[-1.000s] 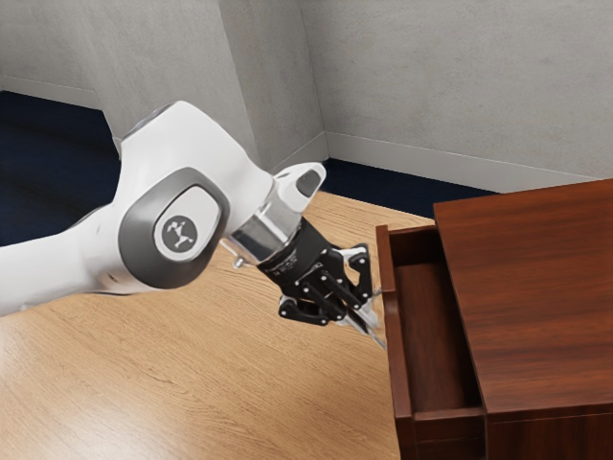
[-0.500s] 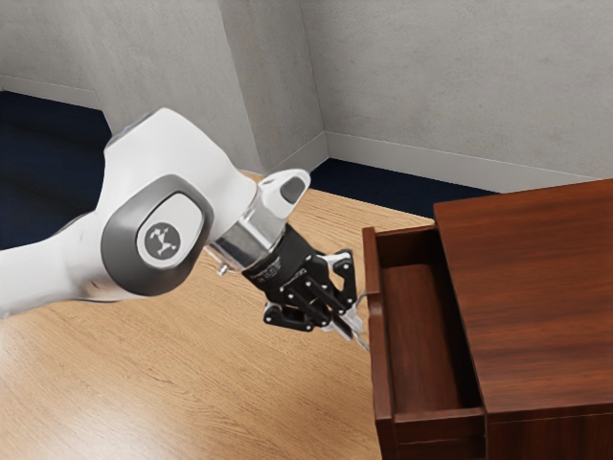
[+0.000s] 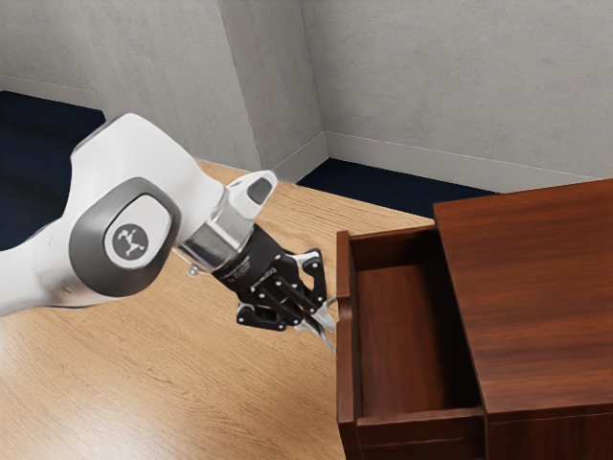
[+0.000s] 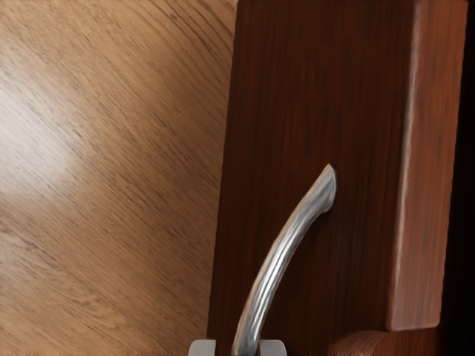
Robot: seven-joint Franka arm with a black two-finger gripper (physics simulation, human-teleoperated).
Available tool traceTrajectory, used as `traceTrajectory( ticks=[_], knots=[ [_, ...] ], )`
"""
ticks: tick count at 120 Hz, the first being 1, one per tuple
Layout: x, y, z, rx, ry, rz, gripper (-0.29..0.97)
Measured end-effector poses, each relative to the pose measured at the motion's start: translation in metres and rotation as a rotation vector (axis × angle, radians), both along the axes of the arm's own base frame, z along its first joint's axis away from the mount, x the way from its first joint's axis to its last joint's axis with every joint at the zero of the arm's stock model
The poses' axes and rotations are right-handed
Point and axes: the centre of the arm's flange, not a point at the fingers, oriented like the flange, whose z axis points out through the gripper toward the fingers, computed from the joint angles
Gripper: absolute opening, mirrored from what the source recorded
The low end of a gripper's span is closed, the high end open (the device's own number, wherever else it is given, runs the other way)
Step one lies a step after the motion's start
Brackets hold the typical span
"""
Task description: Pull the drawer handle with one arm to open the drawer
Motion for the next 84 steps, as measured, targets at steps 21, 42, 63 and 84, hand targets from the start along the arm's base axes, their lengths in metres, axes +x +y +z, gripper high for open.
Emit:
traceTrajectory(
  ticks=[21, 42, 63, 84],
  knots=[
    [-0.007, 0.009, 0.002, -0.004, 0.000, 0.006, -0.03],
    [-0.016, 0.019, 0.007, -0.011, -0.003, 0.011, -0.03],
    [-0.021, 0.066, 0.028, -0.043, -0.025, 0.067, 0.21],
    [-0.034, 0.114, 0.116, 0.036, -0.116, 0.062, 0.47]
  ],
)
